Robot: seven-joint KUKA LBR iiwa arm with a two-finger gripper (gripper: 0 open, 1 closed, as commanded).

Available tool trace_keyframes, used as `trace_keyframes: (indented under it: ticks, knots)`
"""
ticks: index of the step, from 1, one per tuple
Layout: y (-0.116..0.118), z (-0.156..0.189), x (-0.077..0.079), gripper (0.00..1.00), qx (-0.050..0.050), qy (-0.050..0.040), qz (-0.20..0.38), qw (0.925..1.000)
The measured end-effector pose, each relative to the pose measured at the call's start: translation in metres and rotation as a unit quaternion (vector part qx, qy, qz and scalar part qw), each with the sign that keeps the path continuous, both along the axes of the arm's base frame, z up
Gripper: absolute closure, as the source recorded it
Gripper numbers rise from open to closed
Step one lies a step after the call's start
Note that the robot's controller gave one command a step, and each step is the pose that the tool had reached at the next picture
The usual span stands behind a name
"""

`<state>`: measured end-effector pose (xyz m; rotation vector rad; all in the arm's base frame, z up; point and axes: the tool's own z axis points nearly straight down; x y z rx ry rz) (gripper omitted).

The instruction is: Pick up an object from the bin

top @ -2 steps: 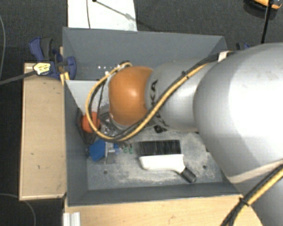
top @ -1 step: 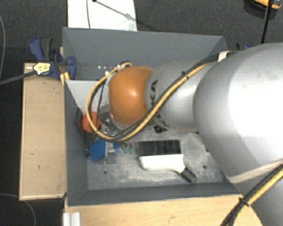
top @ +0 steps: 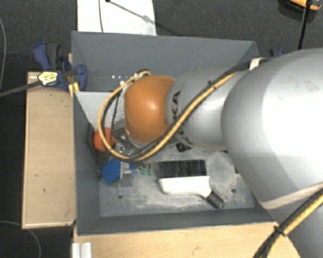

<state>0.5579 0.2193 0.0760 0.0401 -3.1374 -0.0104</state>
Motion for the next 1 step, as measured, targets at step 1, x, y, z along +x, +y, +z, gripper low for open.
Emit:
trace_keyframes:
  ticks: [1]
  knots:
    - [0.0001,0.0072,-0.0005,1.0,0.0,0.0001,0.0,1.0]
